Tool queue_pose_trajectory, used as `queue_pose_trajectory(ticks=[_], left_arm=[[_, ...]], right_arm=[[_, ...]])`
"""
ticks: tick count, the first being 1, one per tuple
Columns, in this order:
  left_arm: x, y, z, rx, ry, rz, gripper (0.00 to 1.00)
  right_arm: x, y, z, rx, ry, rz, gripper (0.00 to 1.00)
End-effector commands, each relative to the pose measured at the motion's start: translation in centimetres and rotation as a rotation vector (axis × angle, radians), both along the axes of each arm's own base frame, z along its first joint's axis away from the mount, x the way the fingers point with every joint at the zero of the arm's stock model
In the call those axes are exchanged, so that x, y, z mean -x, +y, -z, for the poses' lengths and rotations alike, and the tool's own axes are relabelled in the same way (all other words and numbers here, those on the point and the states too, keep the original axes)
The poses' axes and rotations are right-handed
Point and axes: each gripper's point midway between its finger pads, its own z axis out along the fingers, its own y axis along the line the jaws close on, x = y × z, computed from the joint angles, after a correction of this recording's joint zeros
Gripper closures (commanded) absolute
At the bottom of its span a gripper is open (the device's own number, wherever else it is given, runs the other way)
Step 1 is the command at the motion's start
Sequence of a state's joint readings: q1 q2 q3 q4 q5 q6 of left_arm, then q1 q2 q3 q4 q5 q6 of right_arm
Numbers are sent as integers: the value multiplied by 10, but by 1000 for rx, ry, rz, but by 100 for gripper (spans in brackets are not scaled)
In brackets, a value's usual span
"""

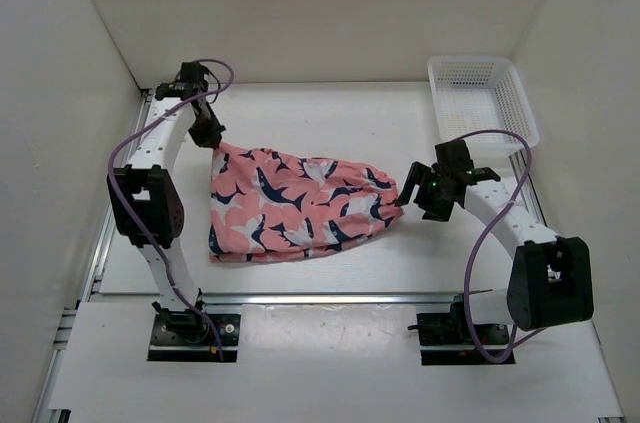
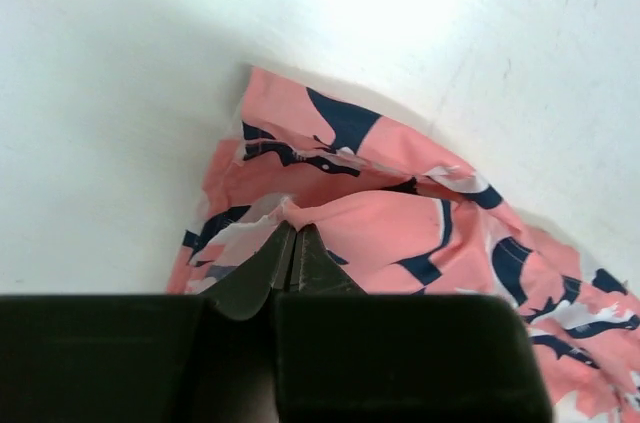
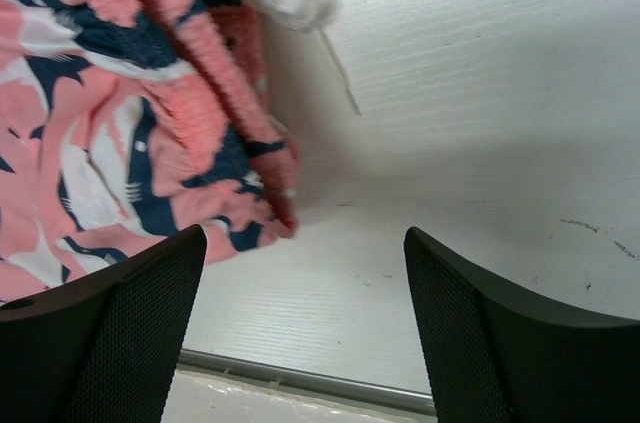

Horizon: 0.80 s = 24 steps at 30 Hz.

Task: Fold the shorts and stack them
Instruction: Fold the shorts

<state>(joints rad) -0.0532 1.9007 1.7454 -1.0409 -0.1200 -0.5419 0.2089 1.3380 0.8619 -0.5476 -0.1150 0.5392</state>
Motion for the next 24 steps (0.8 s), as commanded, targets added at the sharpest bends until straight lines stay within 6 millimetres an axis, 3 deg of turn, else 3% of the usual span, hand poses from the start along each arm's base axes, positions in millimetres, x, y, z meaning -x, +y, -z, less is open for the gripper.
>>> queue_pose_trajectory(ticks=[1,3,4,5,8,9,10,13,17,20,23,24], left_arm=[[-6,21,17,-45,54,-33,90],[-15,22,23,-33,59,-37,90],[-14,22,36,-34,105,-36,89],[-17,24,33,-25,106,-42,82],[-9,25,31,-28,116,-33,28],[-6,25,27,-28,110,-33,6],[-6,25,23,-28,93,-34,0],[4,33,-3,-18,40,-54,0],[19,31,-14,14,7,-59,0],[33,32,-3,48,28,-76,5],[48,38,5,64,48,-106,9],[49,35,0,81,27,-99,9]], right_arm=[[-14,4,-12,-20,-49,-15,14],[-16,5,-10,-20,-50,-15,10],[-15,6,-10,-29,-48,-20,4],[-14,8,-11,-40,-46,-26,2],[-16,10,-14,-84,-55,-14,0],[-19,16,-17,-136,-69,-22,0],[-19,20,-15,-162,-64,-24,0],[-23,37,-9,-266,-49,-23,0],[-36,49,3,-350,-44,8,1],[-41,63,14,-379,-24,-1,5],[-45,65,33,-308,-3,33,10],[-43,73,39,-288,7,15,17]])
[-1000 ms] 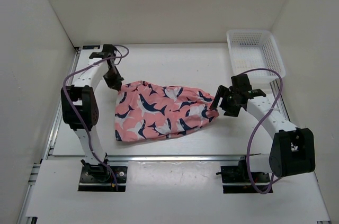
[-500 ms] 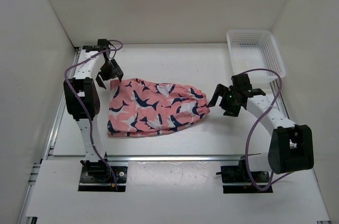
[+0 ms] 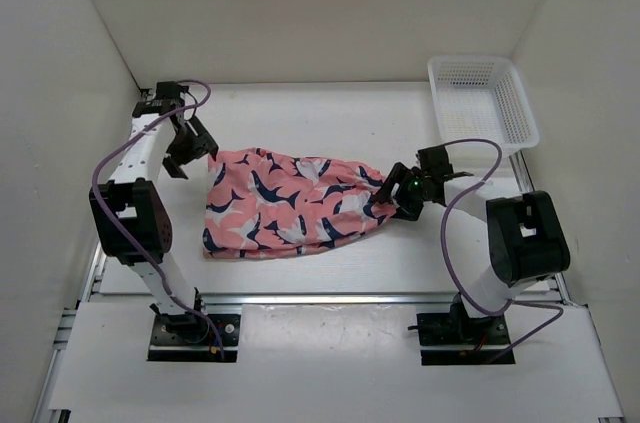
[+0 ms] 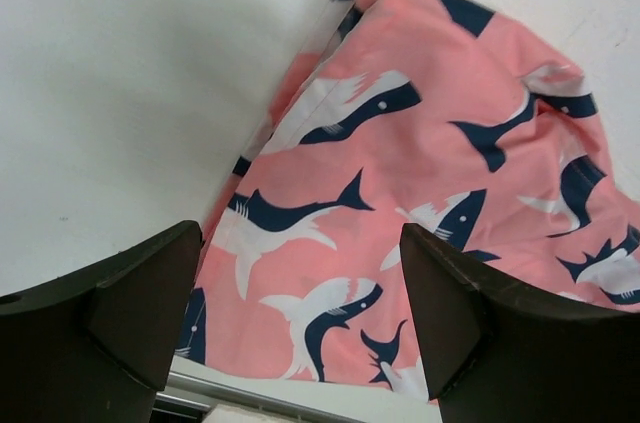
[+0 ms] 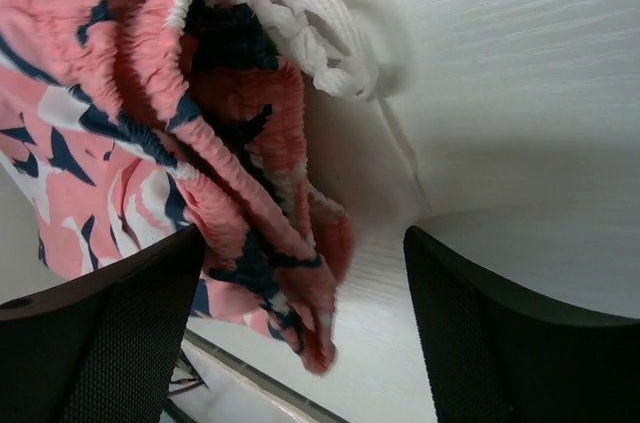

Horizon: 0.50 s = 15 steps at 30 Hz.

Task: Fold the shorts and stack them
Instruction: Fold the shorts

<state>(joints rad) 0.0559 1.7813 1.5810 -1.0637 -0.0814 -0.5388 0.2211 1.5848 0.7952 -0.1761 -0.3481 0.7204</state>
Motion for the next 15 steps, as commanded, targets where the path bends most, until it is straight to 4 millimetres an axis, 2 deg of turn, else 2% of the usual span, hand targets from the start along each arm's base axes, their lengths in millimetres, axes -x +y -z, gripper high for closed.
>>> queue_pose_trajectory(ticks=[1,2,3,5,6,8,9,12,13,15], left_arm=[[7,0,-4,54,-44,-17,9],[9,2,-6,62,-48,-25,9],[10,2,-13,60,-68,-24,9],[12,2,-13,60,-68,-24,10],[13,2,-18,59,-82,-24,10],[18,0,-18,66,-74,-11,11],[22,-3,-19,79,-77,-6,12],[32,-10,-17,108,-79,6,15],[41,-14,-14,110,-66,15,17],[43,-23,-10,140,-81,25,22]], right_arm=[[-18,22,-2,-1,-55,3,21],[-12,29,5,-1,-23,-4,27],[-16,28,6,5,-21,11,42],[-20,28,5,2,-26,31,60],[-19,25,6,18,-31,42,78],[-17,12,5,80,-30,81,95],[-15,6,4,108,-29,97,100],[-12,-21,-12,189,-64,137,100],[-15,-34,-24,211,-109,141,100],[-8,-47,-31,244,-105,122,100]])
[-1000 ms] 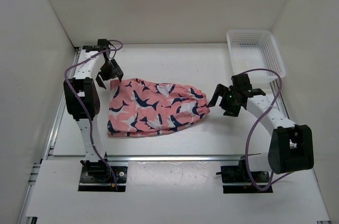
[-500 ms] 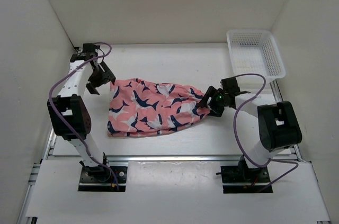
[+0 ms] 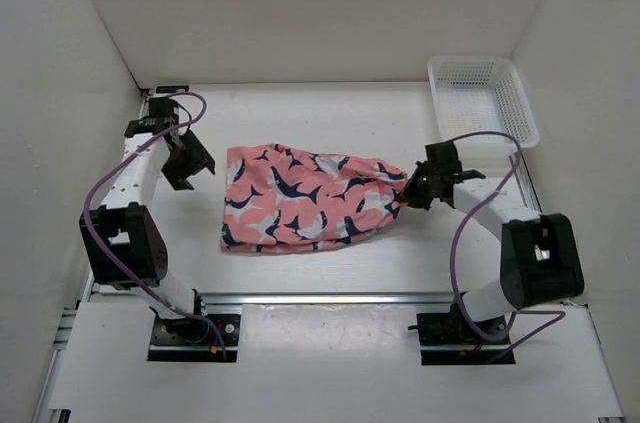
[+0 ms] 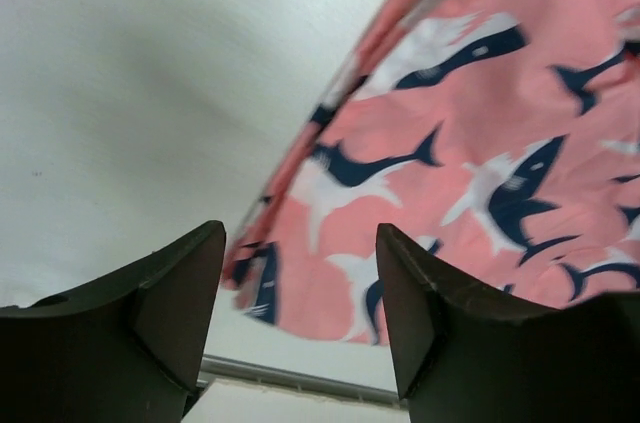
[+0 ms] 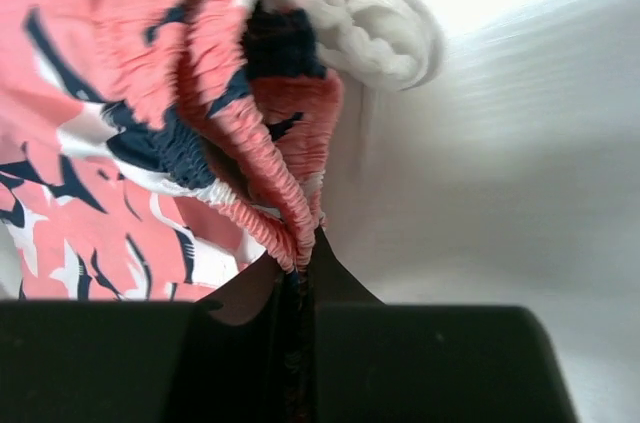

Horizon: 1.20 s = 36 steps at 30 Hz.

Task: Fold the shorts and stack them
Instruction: Fold the shorts

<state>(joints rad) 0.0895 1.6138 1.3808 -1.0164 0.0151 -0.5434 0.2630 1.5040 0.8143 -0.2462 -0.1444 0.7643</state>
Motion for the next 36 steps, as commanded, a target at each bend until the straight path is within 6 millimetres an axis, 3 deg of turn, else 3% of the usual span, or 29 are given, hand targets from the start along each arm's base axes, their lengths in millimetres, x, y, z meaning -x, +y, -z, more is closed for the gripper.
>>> queue_pose_trajectory(ticks=[1,3,4,5,8,10,11,13,14,19,20,22,23,25,26,28,29,30,31,33,34,35,36], left_arm=[[7,-24,-10,68,-74,51,29],[14,-36,8,101,-48,71,38],[16,-38,13,95,-39,59,56],[21,-39,23,104,-19,39,67],[14,-56,33,136,-33,75,89],[10,-66,40,141,-23,94,89],[7,-73,52,129,7,113,89],[-5,-76,57,103,17,124,89],[-7,-76,70,102,55,122,89],[-19,-96,88,88,94,173,89],[-21,-97,88,88,94,174,89],[-20,-100,98,86,115,182,89],[-20,-100,98,86,115,182,89],[-18,-100,108,85,142,180,89],[-18,-100,108,85,142,180,89],[-23,-101,109,85,133,181,89],[-23,-101,109,85,133,181,89],[-23,-101,109,85,133,181,89],[-22,-100,109,83,133,190,89],[-22,-103,109,82,133,199,89],[-21,-103,112,82,142,198,89],[-20,-105,111,90,143,201,89],[-23,-105,109,91,134,202,89]], right_arm=[[-2,-38,-29,125,-72,19,100],[-4,-51,-47,192,-109,-11,100],[-5,-53,-50,212,-114,-21,100],[-2,-56,-56,228,-116,-28,100],[-13,-57,-81,249,-190,-27,100],[-13,-50,-89,268,-207,-53,100],[-21,-46,-105,270,-250,-52,100],[-23,-38,-106,313,-241,-79,100],[-24,-34,-112,309,-253,-89,100],[-36,-4,-144,342,-325,-158,100],[-37,11,-147,336,-334,-192,100],[-35,21,-152,364,-329,-225,100],[-39,42,-166,349,-358,-262,100],[-39,61,-175,372,-368,-296,100],[-43,84,-184,381,-406,-320,100],[-42,106,-185,394,-411,-369,100],[-42,127,-174,407,-402,-409,100],[-40,139,-173,406,-401,-432,100],[-41,164,-172,396,-414,-468,100],[-41,188,-170,391,-429,-508,100],[-38,207,-153,407,-415,-557,100],[-40,222,-164,381,-441,-568,100],[-40,233,-161,382,-448,-588,100]])
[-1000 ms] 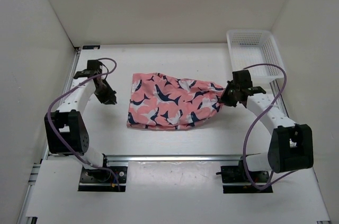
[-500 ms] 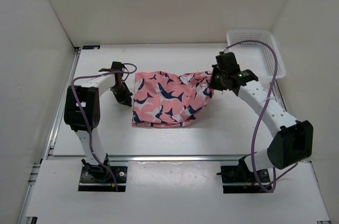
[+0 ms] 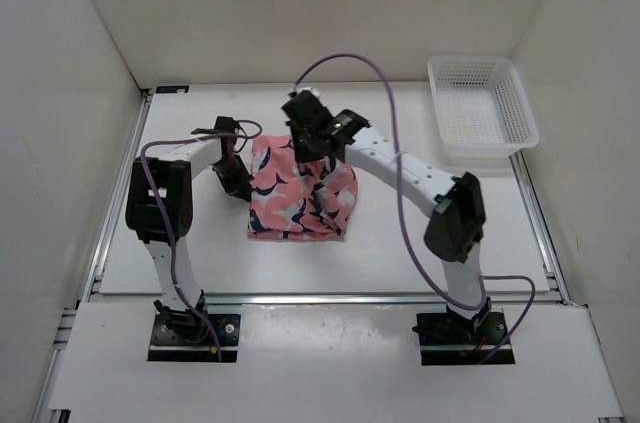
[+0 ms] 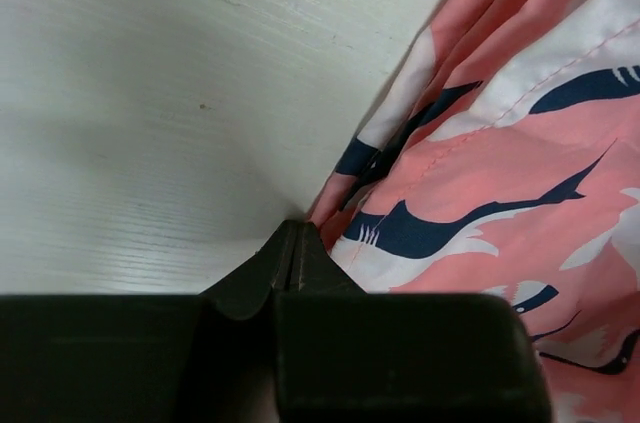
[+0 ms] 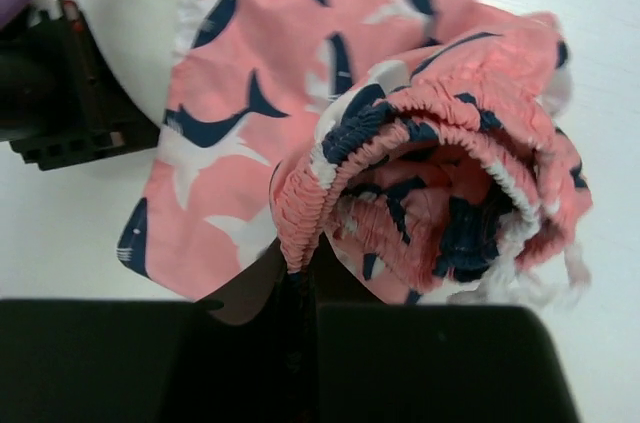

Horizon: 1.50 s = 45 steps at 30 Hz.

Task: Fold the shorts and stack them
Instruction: Fold the shorts

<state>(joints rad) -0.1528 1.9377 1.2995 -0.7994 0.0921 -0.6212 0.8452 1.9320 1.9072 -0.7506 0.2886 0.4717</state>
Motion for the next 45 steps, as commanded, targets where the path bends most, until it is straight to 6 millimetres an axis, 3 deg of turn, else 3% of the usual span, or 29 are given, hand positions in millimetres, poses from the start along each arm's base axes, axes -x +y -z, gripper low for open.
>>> queue_pose_trajectory(ticks=[1,3,4,9,10,11,12,13,15,17,19,20,21,22,23,24,25,26,28,31,33,34,35,36,39,40,42,43,45], left_arm=[[-16,-5,-8,7,-52,11,89],[-16,-5,-8,7,-52,11,89],[-16,-5,-8,9,-51,2,89],[-16,-5,-8,9,-51,2,89],[-16,-5,-8,9,-51,2,89],[-17,-5,-13,11,-66,2,89],[-17,-7,-14,22,-65,4,89],[-18,-7,-21,25,-84,5,85],[-19,4,-39,17,-113,-24,53],[-21,23,-59,6,-153,-60,20],[-22,41,-76,-30,-170,-67,15],[-23,46,-89,-32,-195,-70,17],[-26,48,-102,-45,-219,-54,24],[-28,49,-111,-48,-240,-43,47],[-29,50,-124,-54,-271,-46,62],[-34,36,-136,-51,-304,2,74],[-34,28,-145,-50,-321,33,82],[-36,19,-151,-44,-340,56,90],[-38,-15,-157,-9,-351,137,90],[-44,-52,-147,17,-328,209,90],[-49,-65,-125,15,-275,223,90],[-55,-71,-121,17,-279,232,90],[-58,-72,-113,16,-263,224,90],[-62,-74,-92,7,-217,225,90],[-80,-75,-78,-17,-210,219,90],[-83,-76,-60,-24,-177,220,90],[-92,-77,-56,-38,-173,228,90],[-93,-75,-43,-53,-143,228,90],[-98,-75,-46,-65,-138,235,90]], right_arm=[[3,37,10,37,-16,-73,100],[3,57,6,1,-12,-108,100],[7,69,18,12,3,-138,100],[4,100,21,-48,8,-190,100],[4,106,19,-70,7,-203,92],[7,112,17,-89,12,-234,75],[9,121,2,-136,-12,-290,56],[25,133,-9,-203,13,-390,23],[33,128,-37,-263,-25,-450,9],[41,117,-48,-269,-43,-457,5],[41,82,-52,-286,-46,-406,5],[38,59,-72,-330,-63,-349,14],[40,42,-44,-309,-16,-311,19],[39,27,-39,-312,-7,-270,43],[34,3,-49,-334,-26,-213,57],[34,-10,-39,-330,1,-164,71],[38,-26,-13,-300,52,-127,81],[30,-42,-6,-291,58,-86,92],[26,-59,10,-291,116,-41,93],[21,-61,39,-262,179,-24,93],[9,-58,40,-258,173,-22,95],[4,-55,57,-237,204,-16,97],[0,-52,63,-229,214,-14,99],[-10,-52,69,-225,222,0,99],[-35,-42,94,-206,248,29,99],[-39,-41,117,-182,282,50,99],[-48,-39,137,-152,306,76,99],[-48,-39,141,-144,316,78,99],[-51,-37,132,-161,293,74,99]])
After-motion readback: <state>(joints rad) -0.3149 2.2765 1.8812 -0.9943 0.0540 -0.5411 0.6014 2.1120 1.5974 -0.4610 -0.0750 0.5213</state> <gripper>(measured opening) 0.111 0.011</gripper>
